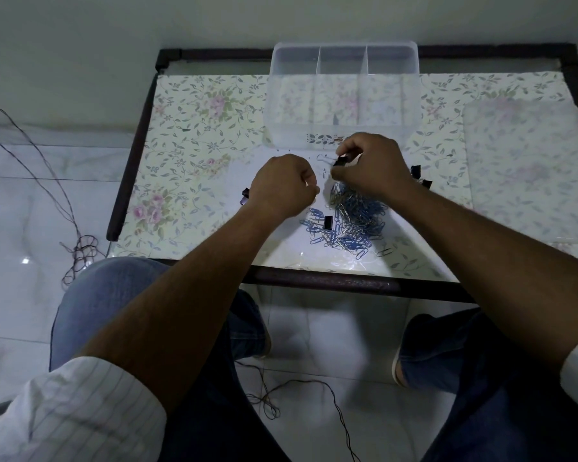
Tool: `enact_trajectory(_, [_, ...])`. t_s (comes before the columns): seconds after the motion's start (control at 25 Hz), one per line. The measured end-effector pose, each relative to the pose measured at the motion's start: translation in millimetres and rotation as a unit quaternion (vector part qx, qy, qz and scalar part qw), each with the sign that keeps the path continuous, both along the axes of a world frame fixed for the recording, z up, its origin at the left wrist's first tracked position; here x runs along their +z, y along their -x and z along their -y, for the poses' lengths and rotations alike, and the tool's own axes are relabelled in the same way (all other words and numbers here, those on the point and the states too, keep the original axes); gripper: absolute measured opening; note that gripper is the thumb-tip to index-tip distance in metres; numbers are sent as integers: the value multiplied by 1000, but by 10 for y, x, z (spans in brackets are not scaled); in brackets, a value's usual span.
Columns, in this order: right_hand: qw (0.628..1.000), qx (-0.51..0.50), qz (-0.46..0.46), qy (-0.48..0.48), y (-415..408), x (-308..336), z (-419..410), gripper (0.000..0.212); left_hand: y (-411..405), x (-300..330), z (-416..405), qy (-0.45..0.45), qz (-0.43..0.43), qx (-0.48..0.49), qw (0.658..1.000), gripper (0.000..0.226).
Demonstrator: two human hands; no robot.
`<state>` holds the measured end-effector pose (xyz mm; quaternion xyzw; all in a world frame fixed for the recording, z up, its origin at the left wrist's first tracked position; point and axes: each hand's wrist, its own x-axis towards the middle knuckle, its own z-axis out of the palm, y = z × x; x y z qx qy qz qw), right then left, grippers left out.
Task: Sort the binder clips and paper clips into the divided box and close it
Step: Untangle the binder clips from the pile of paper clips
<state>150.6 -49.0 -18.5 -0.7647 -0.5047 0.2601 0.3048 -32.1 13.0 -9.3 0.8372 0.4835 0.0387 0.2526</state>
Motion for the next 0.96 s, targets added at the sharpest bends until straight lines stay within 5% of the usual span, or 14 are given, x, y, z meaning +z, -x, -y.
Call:
enact_trajectory(0.16, [981,-65,-169,76,-281,245,30,19,5,23,39,36,27,-38,998,17])
enact_trajectory(0.24, [987,-14,-24,157,-594,313,155,21,-14,18,116,46,19,-99,994,14])
enact_trajectory(0.36, [940,42,198,276,-875,315,355,30,-40,-50,229,39,-44,-180,982,24])
enact_trajectory(0.48, [925,44,206,317,-840,284,423,38,-60,-117,273,6,-93,-188,978,34])
enact_trajectory(0.6, [950,41,206,233,-633,330,389,45,-70,-151,268,-1,-75,-185,980,27])
enact_trajectory(0.72, [972,90,95,194,-332,372,332,32,-82,-124,273,23,-8,-175,984,23])
enact_trajectory(0.84, [957,87,-113,252,-121,345,333,26,-136,-52,280,23,104,-128,986,21])
enact_trajectory(0.96, [947,41,-222,228,-108,285,318,24,-158,-34,272,20,157,-97,983,25])
